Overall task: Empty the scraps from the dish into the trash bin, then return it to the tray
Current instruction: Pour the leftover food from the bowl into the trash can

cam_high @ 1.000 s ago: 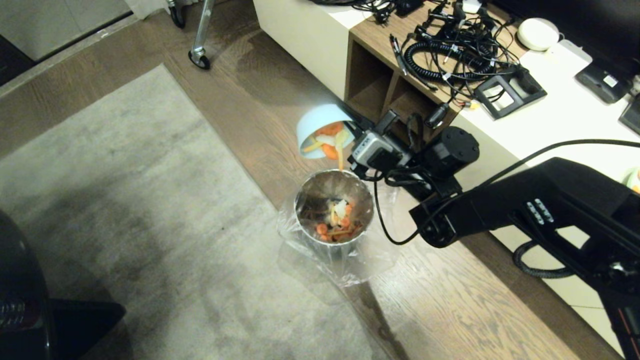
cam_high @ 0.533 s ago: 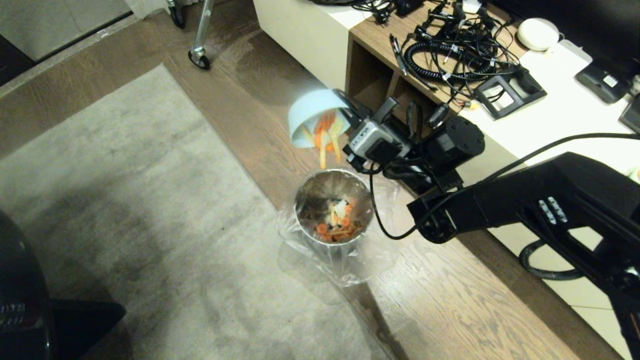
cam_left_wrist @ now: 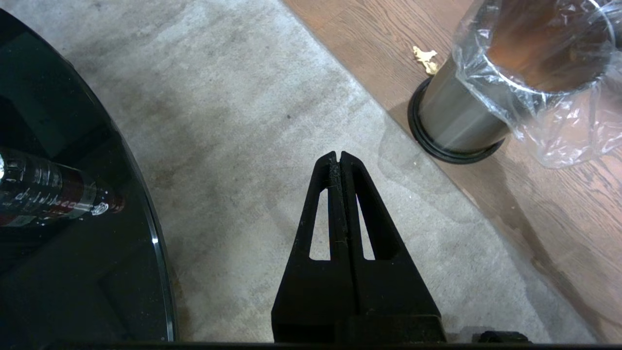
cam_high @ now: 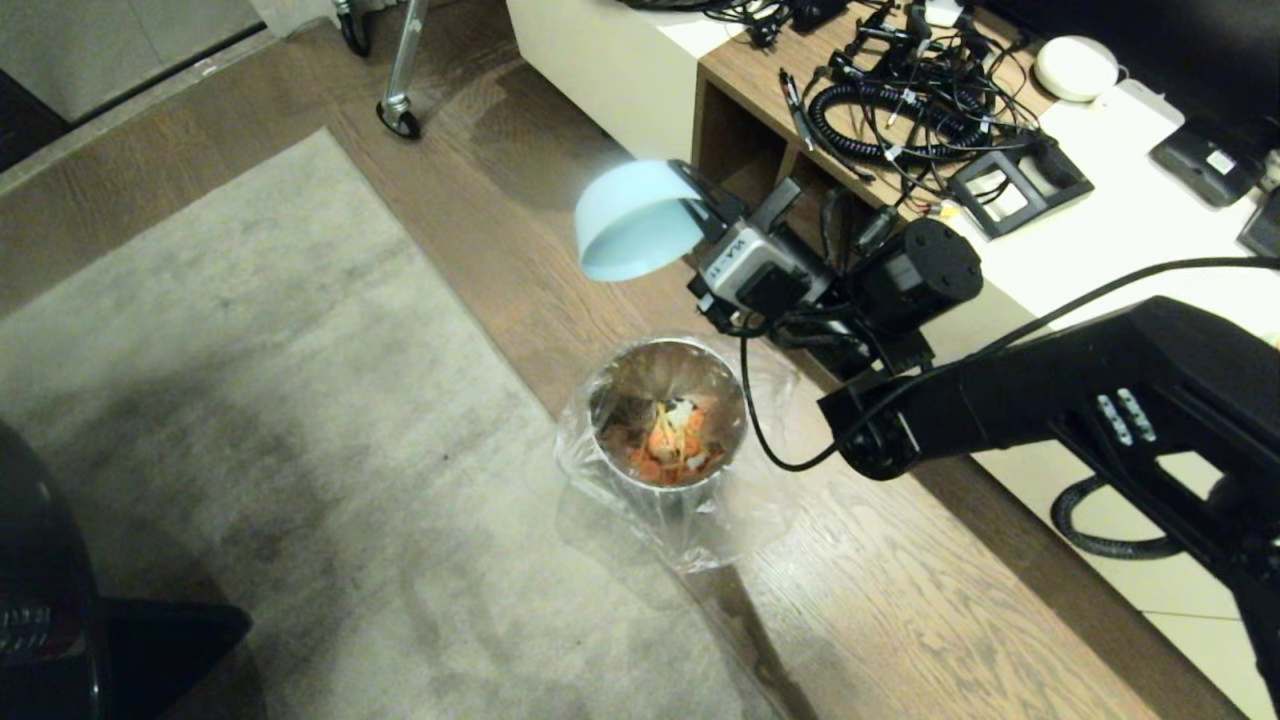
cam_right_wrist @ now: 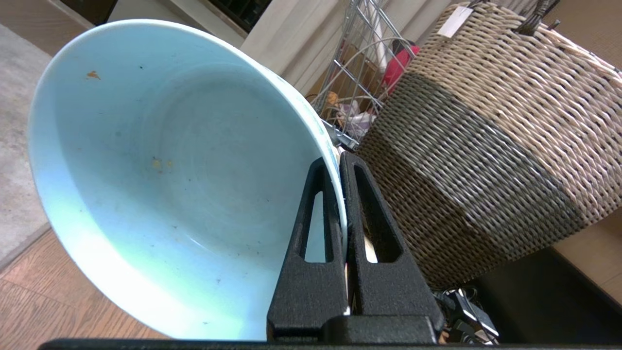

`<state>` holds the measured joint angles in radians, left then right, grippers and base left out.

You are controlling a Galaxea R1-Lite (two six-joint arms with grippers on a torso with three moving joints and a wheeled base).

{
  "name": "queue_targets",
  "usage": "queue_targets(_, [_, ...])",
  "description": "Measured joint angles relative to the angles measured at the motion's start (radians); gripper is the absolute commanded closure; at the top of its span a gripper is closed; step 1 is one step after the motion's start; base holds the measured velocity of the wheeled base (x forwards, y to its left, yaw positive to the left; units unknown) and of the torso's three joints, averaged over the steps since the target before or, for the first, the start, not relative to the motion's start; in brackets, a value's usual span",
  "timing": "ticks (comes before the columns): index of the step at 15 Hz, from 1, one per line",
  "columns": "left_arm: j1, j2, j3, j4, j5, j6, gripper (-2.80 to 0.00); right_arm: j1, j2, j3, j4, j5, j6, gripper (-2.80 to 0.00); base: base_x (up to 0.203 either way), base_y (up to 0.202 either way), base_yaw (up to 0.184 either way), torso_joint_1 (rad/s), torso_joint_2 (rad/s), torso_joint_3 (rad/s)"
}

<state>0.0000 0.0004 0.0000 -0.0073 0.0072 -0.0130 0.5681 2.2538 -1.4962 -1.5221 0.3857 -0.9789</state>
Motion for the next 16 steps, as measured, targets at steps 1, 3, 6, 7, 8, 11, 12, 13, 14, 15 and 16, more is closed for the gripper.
queue_targets(1, [0.0, 0.0, 0.0, 0.0, 0.0, 0.0, 0.0, 0.0, -0.001, 0.0, 0.0, -0.001, 0.0, 0.0, 0.0, 0.0, 0.0, 0.0, 0.0, 0.0])
queue_targets(3, [0.0, 0.0, 0.0, 0.0, 0.0, 0.0, 0.0, 0.0, -0.001, 0.0, 0.0, -0.001, 0.0, 0.0, 0.0, 0.0, 0.0, 0.0, 0.0, 0.0])
queue_targets(6, [0.0, 0.0, 0.0, 0.0, 0.0, 0.0, 0.0, 0.0, -0.002, 0.003, 0.0, -0.004, 0.006, 0.0, 0.0, 0.0, 0.0, 0.0, 0.0, 0.0])
queue_targets(7, [0.0, 0.0, 0.0, 0.0, 0.0, 0.0, 0.0, 0.0, -0.004, 0.005, 0.0, -0.006, 0.015, 0.0, 0.0, 0.0, 0.0, 0.0, 0.0, 0.0])
queue_targets(8, [0.0, 0.0, 0.0, 0.0, 0.0, 0.0, 0.0, 0.0, -0.008, 0.013, 0.0, -0.01, 0.03, 0.0, 0.0, 0.0, 0.0, 0.0, 0.0, 0.0])
queue_targets(11, [0.0, 0.0, 0.0, 0.0, 0.0, 0.0, 0.0, -0.001, -0.037, 0.082, 0.001, -0.068, 0.062, 0.0, 0.0, 0.0, 0.0, 0.0, 0.0, 0.0])
queue_targets(12, [0.0, 0.0, 0.0, 0.0, 0.0, 0.0, 0.0, -0.001, -0.053, 0.124, 0.0, -0.093, 0.075, 0.0, 0.0, 0.0, 0.0, 0.0, 0.0, 0.0])
queue_targets(13, [0.0, 0.0, 0.0, 0.0, 0.0, 0.0, 0.0, -0.001, -0.072, 0.174, 0.0, -0.118, 0.089, 0.0, 0.0, 0.0, 0.0, 0.0, 0.0, 0.0])
queue_targets(14, [0.0, 0.0, 0.0, 0.0, 0.0, 0.0, 0.0, -0.001, -0.093, 0.228, 0.001, -0.146, 0.105, 0.0, 0.0, 0.0, 0.0, 0.0, 0.0, 0.0])
queue_targets(15, [0.0, 0.0, 0.0, 0.0, 0.0, 0.0, 0.0, -0.001, -0.12, 0.289, 0.003, -0.184, 0.122, 0.0, 0.0, 0.0, 0.0, 0.0, 0.0, 0.0])
queue_targets(16, [0.0, 0.0, 0.0, 0.0, 0.0, 0.0, 0.0, -0.002, -0.148, 0.346, 0.025, -0.224, 0.139, 0.0, 0.0, 0.0, 0.0, 0.0, 0.0, 0.0])
